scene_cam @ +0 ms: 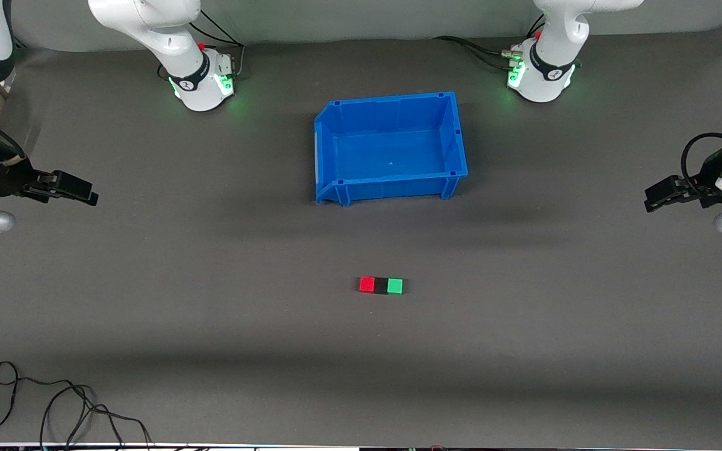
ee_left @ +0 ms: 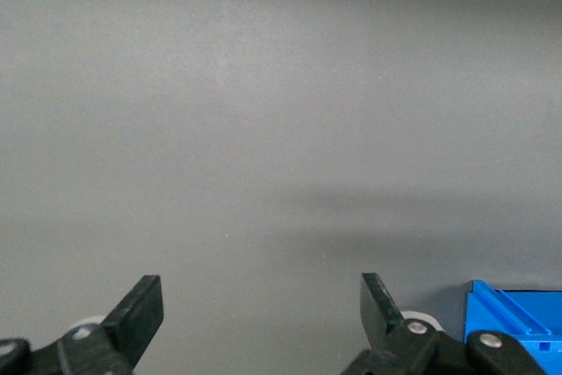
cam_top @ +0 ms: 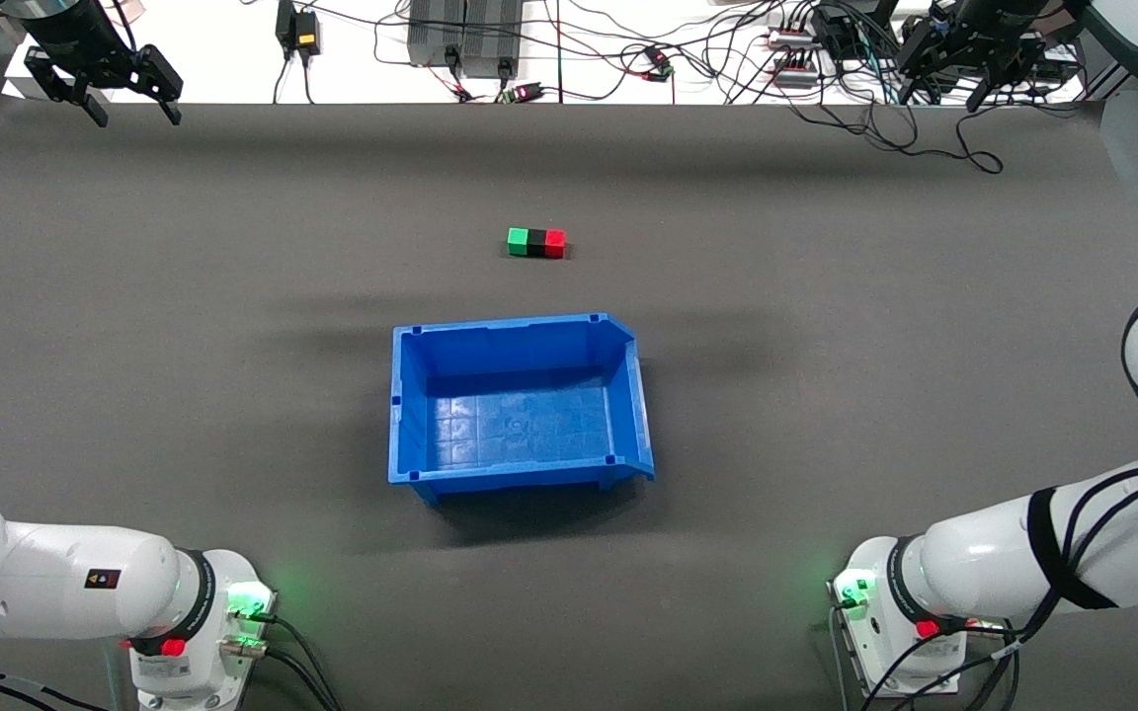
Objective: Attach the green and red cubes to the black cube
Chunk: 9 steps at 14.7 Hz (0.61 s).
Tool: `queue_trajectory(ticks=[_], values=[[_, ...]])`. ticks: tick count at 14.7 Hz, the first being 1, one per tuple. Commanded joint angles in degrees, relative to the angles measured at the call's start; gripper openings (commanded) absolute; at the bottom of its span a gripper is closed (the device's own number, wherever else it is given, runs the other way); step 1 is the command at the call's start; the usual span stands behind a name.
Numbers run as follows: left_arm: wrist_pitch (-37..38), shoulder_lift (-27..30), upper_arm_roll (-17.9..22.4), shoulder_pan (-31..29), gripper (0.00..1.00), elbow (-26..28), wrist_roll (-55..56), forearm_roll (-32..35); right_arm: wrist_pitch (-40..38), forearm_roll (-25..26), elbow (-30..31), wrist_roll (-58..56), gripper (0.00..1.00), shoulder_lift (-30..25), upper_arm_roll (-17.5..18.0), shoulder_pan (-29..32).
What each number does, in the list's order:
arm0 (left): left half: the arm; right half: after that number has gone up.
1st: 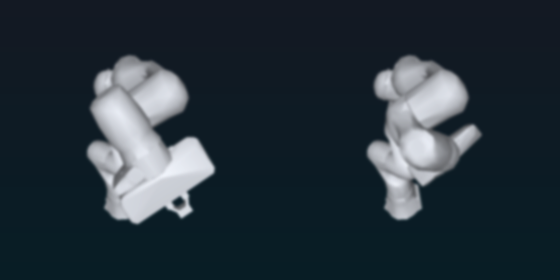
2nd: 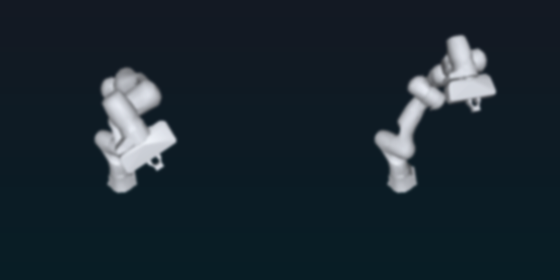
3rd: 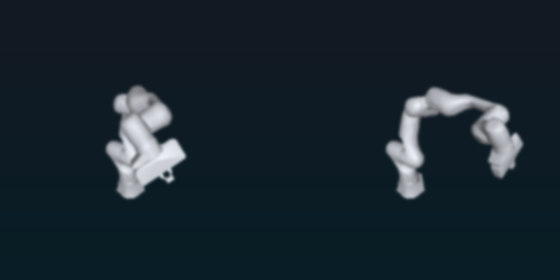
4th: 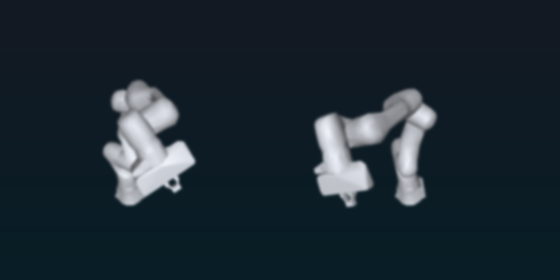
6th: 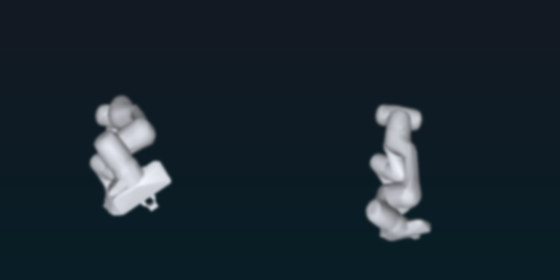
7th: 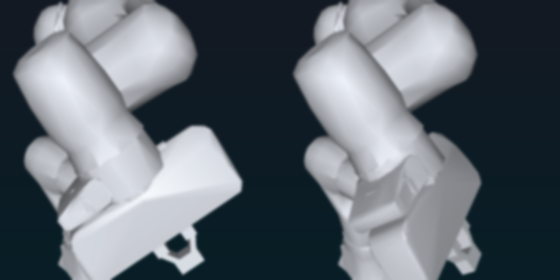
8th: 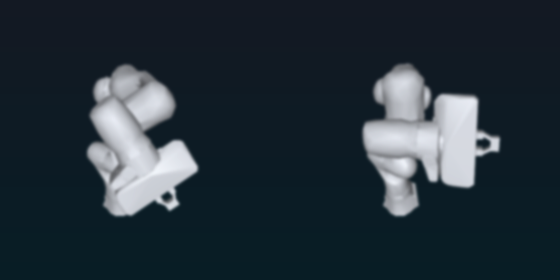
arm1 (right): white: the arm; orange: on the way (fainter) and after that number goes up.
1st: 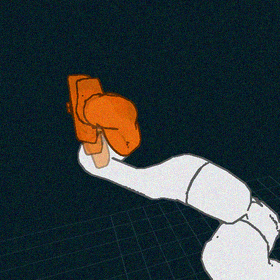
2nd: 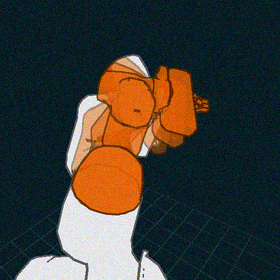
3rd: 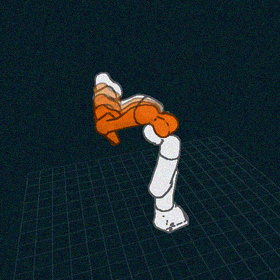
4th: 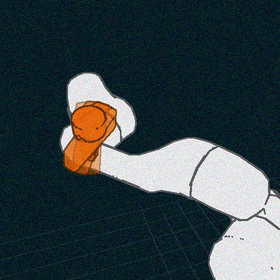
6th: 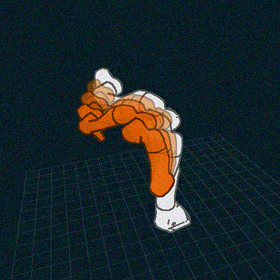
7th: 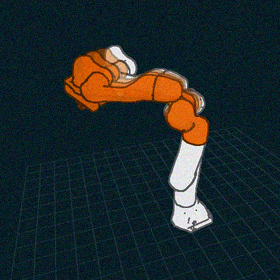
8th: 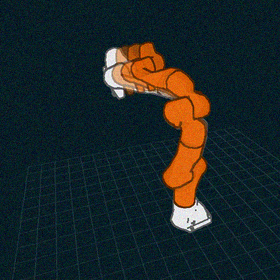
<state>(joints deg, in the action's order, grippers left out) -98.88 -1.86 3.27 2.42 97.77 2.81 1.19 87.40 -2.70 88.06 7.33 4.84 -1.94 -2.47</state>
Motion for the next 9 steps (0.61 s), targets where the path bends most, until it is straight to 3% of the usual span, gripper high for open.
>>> queue_trajectory(ticks=[1,9], values=[[0.71,0.46,-0.02,0.13,1.00,0.49,-0.88,0.83,-1.53,1.20,-1.66,-0.92,1.00,0.61,-0.17,-0.51],[0.71,-0.42,-0.02,0.13,1.00,0.49,-2.46,0.04,-1.97,1.20,-1.49,-1.00,1.00,0.43,-0.25,-0.69]])
